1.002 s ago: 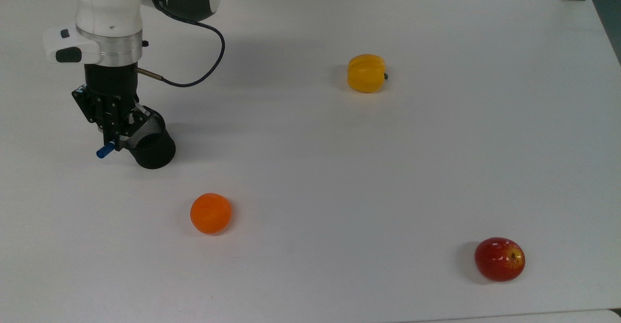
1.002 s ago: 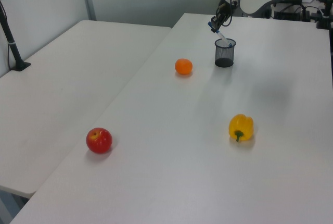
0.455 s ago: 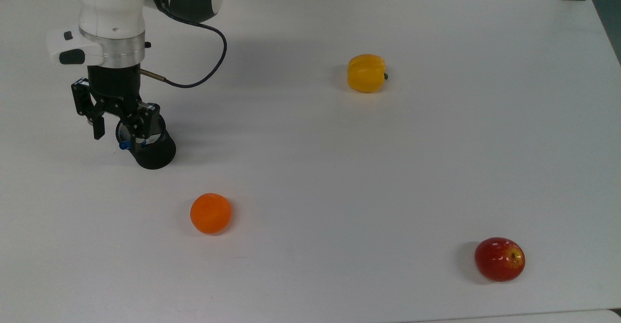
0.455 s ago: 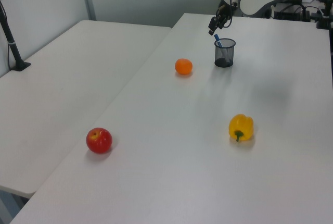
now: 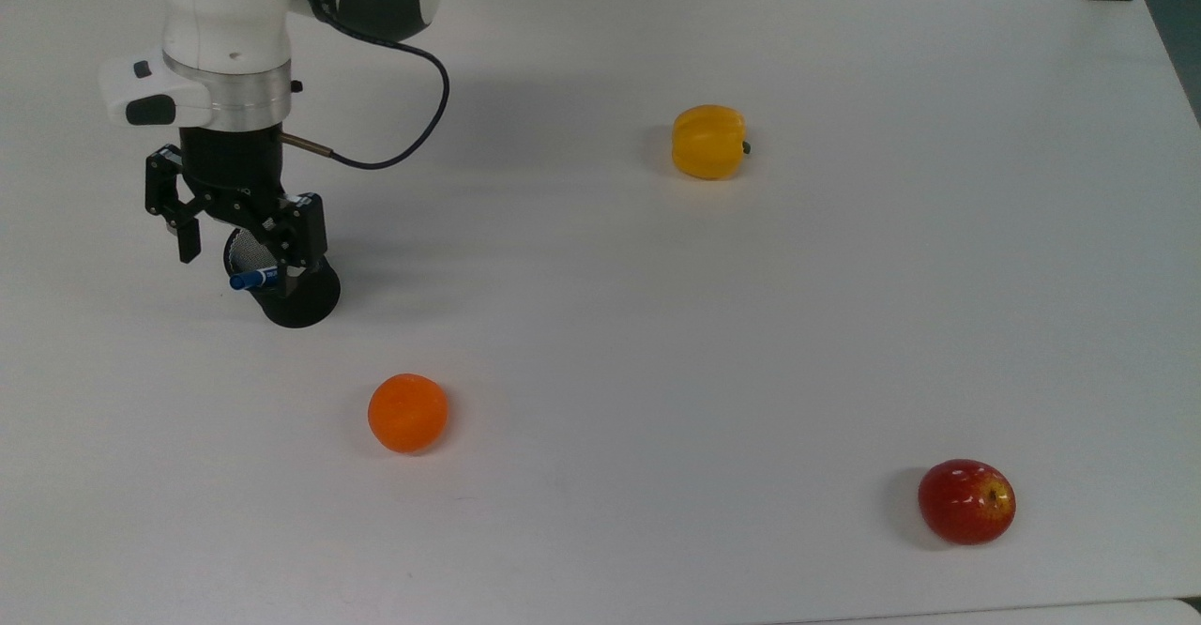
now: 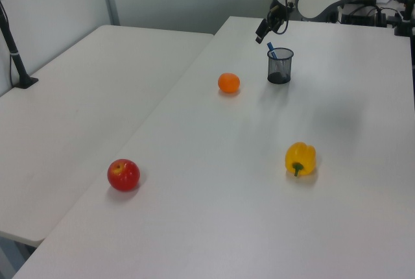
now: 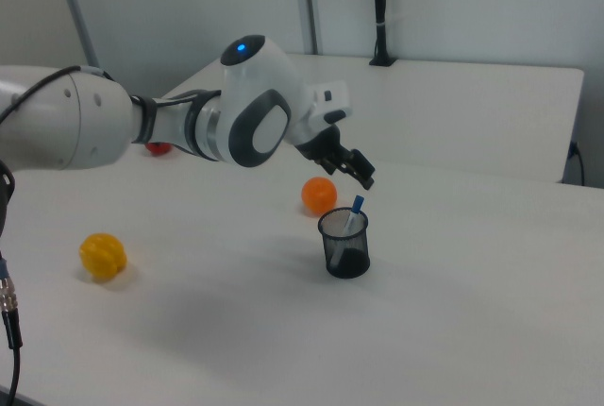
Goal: Place marker
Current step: 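Open the gripper to release the marker into the cup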
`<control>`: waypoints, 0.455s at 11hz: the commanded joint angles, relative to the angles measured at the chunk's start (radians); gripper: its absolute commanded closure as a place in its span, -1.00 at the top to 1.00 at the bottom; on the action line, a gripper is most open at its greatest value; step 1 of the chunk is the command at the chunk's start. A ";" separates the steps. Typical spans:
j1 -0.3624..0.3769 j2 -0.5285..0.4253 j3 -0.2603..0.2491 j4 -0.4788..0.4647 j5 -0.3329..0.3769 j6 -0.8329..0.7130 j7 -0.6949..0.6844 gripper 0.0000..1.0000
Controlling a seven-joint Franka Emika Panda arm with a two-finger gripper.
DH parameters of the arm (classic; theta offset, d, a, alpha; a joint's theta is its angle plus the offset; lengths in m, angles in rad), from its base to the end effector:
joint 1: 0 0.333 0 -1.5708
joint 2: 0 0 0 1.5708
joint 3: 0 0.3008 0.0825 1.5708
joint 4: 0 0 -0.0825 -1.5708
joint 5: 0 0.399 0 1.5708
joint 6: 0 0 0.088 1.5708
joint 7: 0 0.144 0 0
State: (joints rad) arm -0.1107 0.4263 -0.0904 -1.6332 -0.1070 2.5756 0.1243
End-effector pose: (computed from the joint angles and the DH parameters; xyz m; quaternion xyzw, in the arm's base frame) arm 0.7246 -0.1403 0.3776 0.9588 -0.1118 0.2527 0.0660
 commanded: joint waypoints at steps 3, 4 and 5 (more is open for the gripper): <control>0.152 -0.124 -0.005 -0.017 -0.048 -0.240 0.015 1.00; 0.179 -0.139 -0.003 -0.004 -0.048 -0.338 0.012 1.00; 0.206 -0.167 0.000 -0.004 -0.048 -0.430 0.009 1.00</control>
State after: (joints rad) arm 0.0390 0.3304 -0.0854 -1.6250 -0.1366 2.3244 0.1248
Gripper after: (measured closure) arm 0.000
